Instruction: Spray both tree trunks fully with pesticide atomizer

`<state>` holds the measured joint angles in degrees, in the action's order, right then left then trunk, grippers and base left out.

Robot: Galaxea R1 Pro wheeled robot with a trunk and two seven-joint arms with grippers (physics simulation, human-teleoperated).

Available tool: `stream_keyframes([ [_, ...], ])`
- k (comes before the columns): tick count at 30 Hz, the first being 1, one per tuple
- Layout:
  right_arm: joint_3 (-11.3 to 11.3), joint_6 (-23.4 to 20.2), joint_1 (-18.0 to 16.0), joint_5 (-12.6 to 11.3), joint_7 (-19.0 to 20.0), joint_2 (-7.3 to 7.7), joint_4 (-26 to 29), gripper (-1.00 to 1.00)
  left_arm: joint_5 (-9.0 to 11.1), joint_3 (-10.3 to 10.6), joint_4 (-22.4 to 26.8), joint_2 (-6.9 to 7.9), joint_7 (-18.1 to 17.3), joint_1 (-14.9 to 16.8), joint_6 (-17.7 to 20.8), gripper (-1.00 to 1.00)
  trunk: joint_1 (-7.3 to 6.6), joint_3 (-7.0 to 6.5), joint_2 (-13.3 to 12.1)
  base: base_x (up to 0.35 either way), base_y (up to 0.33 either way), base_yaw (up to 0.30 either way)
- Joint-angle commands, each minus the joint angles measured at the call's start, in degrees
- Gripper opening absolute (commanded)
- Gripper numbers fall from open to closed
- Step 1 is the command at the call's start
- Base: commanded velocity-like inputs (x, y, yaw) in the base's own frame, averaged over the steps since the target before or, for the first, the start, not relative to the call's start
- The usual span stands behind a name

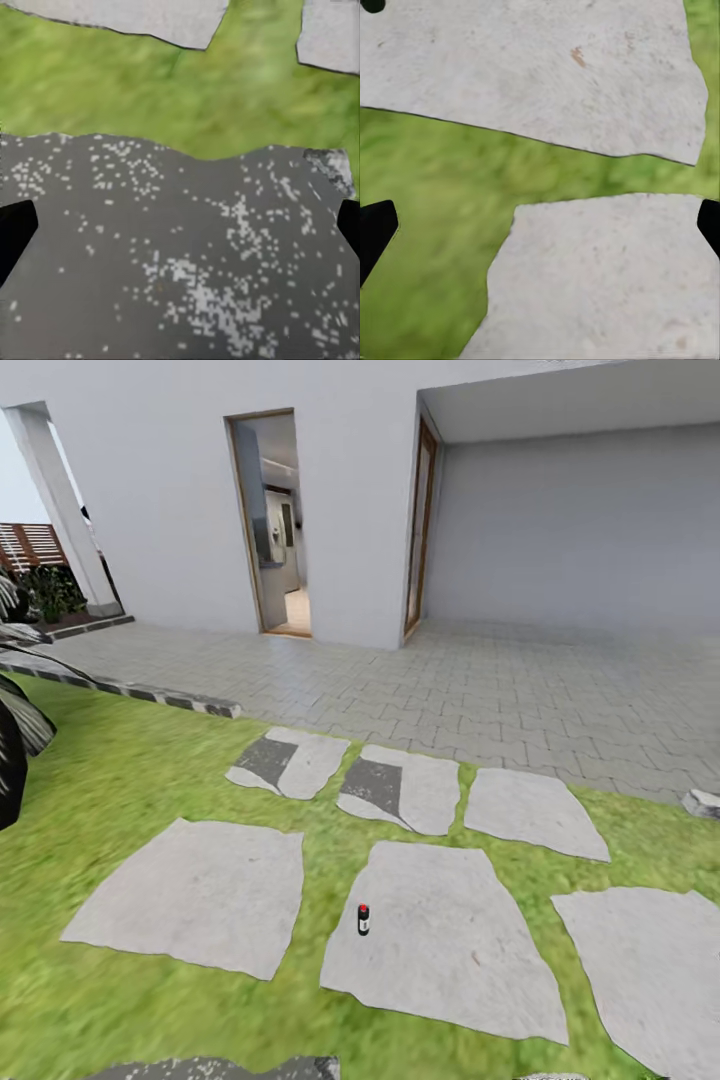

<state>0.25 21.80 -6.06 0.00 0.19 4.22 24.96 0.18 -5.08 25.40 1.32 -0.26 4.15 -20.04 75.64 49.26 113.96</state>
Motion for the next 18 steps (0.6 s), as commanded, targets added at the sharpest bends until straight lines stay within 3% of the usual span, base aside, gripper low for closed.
stream_keyframes([
  [1,0.0,0.0,0.0,0.0,0.0,0.00,0.0,1.00,0.0,0.0,0.0,0.00,0.0,0.0,0.0,1.00,0.00,0.00,0.0,0.103,0.296,-0.262],
  [18,0.0,0.0,0.0,0.0,0.1,0.00,0.0,1.00,0.0,0.0,0.0,0.00,0.0,0.0,0.0,1.00,0.00,0.00,0.0,0.082,0.302,-0.262],
])
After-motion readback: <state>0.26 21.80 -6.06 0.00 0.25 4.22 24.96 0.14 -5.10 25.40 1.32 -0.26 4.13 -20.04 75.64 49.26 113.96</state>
